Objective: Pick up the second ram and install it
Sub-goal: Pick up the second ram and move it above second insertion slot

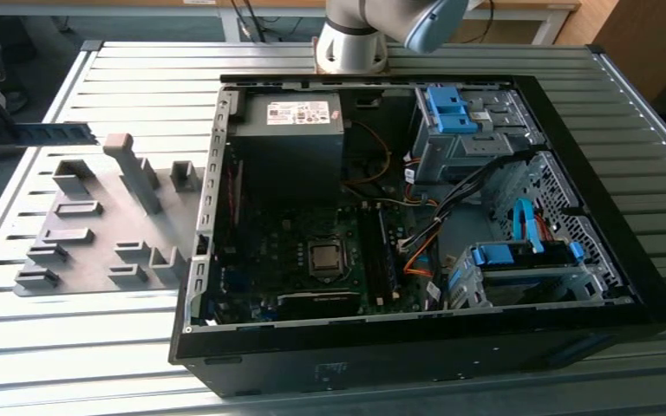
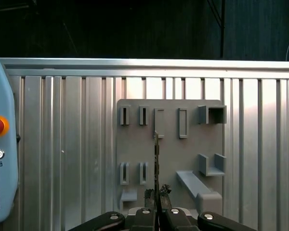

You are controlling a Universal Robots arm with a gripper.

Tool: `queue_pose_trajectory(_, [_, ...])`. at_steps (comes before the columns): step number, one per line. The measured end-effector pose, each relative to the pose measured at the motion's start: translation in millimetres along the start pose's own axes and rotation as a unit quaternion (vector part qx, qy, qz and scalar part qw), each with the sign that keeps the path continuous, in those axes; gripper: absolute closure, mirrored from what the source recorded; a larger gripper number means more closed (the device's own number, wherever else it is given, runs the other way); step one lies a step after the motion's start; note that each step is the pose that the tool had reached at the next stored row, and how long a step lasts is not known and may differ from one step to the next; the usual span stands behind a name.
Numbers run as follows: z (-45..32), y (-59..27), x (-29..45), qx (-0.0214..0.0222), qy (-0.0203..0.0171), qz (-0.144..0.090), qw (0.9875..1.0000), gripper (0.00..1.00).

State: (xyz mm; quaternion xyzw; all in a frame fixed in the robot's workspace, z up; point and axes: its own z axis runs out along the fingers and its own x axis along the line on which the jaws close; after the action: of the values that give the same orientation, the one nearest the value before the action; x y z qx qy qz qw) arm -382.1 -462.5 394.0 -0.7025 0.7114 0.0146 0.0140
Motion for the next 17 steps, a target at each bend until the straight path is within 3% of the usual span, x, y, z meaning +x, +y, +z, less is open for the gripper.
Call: queue_pose_trajectory(17, [0.0,-14.3,-0.2,0.0000,0.0000,0.000,1.0000,0.86])
